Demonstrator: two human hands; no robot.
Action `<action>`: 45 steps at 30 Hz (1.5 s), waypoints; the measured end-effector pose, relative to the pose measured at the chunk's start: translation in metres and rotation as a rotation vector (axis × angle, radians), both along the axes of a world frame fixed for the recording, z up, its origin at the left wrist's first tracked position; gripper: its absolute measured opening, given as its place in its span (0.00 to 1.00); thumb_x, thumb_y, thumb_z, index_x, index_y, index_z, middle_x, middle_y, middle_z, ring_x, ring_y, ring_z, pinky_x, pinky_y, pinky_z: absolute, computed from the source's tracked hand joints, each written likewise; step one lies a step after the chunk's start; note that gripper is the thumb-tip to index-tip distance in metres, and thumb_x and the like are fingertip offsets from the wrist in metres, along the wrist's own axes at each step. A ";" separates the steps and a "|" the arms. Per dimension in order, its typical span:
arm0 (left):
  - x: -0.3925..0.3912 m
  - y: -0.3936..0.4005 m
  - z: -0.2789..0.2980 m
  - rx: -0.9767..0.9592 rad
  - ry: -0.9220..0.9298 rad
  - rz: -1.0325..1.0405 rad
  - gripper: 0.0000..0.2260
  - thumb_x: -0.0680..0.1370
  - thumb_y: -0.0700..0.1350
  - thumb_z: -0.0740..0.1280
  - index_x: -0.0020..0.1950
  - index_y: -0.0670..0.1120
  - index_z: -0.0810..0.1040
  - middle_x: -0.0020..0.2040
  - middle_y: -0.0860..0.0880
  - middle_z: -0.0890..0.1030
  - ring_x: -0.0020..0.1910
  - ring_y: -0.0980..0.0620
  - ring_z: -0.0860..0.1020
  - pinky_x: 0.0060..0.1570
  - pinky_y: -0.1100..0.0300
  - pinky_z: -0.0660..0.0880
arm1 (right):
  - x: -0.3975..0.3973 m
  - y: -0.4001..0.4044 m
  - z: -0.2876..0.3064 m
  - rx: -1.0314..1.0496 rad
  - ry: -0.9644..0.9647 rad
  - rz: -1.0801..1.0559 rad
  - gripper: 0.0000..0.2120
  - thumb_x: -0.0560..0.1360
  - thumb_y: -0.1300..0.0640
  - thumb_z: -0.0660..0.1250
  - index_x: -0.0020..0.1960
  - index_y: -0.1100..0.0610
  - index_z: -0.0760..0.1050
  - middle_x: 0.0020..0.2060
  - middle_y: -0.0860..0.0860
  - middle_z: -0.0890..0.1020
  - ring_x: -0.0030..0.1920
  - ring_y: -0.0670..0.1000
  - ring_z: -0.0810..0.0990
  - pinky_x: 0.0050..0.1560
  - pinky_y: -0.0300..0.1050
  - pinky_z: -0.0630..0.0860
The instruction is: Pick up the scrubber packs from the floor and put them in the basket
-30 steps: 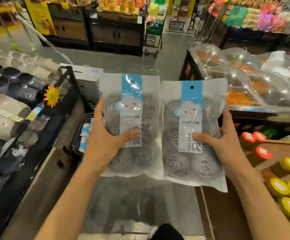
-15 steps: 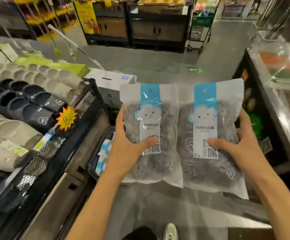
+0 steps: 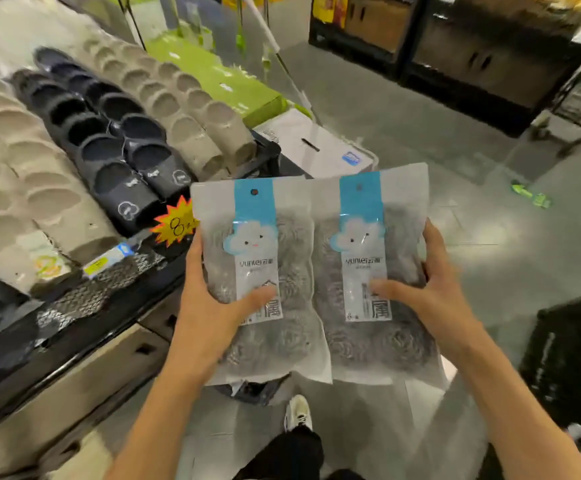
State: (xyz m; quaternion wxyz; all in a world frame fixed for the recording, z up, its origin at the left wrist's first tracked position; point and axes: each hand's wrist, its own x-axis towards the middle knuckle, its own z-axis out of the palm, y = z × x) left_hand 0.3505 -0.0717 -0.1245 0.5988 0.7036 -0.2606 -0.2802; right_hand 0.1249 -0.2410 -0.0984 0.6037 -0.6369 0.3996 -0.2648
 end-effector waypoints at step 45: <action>0.037 -0.079 -0.442 0.195 0.300 0.761 0.57 0.57 0.56 0.85 0.80 0.66 0.58 0.74 0.61 0.75 0.72 0.54 0.75 0.70 0.42 0.73 | 0.241 -0.209 -0.529 -0.373 0.646 0.833 0.36 0.78 0.52 0.73 0.80 0.54 0.59 0.62 0.50 0.80 0.59 0.51 0.79 0.58 0.41 0.72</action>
